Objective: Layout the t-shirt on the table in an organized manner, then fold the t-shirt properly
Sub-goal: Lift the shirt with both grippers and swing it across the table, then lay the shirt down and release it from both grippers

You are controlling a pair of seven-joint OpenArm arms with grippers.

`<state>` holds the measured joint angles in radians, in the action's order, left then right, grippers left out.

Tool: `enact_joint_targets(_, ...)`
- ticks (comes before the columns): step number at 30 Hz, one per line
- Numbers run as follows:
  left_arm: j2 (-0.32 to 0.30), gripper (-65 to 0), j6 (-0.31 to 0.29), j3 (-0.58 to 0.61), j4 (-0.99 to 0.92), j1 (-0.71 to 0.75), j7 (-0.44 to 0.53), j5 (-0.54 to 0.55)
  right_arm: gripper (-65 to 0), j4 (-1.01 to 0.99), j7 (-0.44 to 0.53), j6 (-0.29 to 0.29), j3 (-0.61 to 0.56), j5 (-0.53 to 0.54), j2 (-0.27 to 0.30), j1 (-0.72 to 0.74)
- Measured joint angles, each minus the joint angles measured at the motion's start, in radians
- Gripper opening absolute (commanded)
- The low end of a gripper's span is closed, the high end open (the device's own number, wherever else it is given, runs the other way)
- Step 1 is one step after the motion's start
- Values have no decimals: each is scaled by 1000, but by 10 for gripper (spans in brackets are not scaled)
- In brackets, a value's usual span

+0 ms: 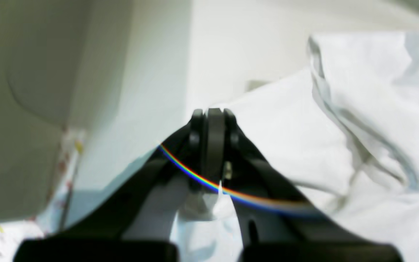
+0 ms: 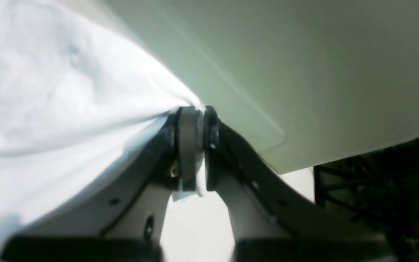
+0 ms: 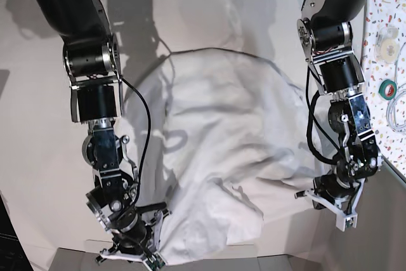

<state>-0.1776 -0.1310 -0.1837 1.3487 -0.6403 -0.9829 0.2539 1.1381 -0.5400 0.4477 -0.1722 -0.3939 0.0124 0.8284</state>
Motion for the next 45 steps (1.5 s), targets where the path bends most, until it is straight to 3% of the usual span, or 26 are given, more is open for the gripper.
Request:
enact_joint_targets(4, -8, -650, 2, 0, 4, -73, -10, -5, -646, -71, 9, 1, 30, 3, -27, 93)
enact_joint_targets(13, -98, -650, 0, 0, 138, -249, -12, 0, -646, 5, 68, 2, 38, 6, -4, 216)
enact_joint_targets(14, -103, -650, 0, 0, 151, -261, -26, 0, -646, 48, 71, 5, 47, 6, 1, 204)
enact_joint_targets(18, -124, -650, 0, -8, 313, -249, -254, 5, -646, 293, 33, 5, 99, 6, 19, 49)
enact_joint_targets(21, -123, -650, 2, -8, 512, -117, -375, 14, -646, 504, -87, 60, 116, -1, 43, -171)
enact_joint_targets(23, -112, -650, 3, -7, 633, 25, -430, 14, -645, 608, -119, 79, 121, -2, 47, -330)
enact_joint_targets(26, -109, -650, 1, -3, 727, 225, -430, 14, -644, 649, -146, 95, 118, -1, 46, -547)
enact_joint_targets(30, -65, -650, -2, -24, 711, 425, -428, 8, -644, 640, -156, 107, 116, -3, 79, -783)
enact_joint_targets(33, -6, -650, 0, -28, 706, 541, -417, -5, -643, 632, -156, 103, 119, -3, 105, -862)
enact_joint_targets(37, 0, -642, 0, -28, 708, 583, -367, 8, -643, 632, -156, 102, 119, 0, 103, -901)
enact_joint_targets(43, 32, -435, 3, -51, 709, 593, -397, 14, -643, 638, -244, 102, 119, 3, 103, -900)
enact_joint_targets(45, 32, -412, 3, -69, 709, 593, -418, 3, -643, 646, -253, 102, 119, 3, 106, -900)
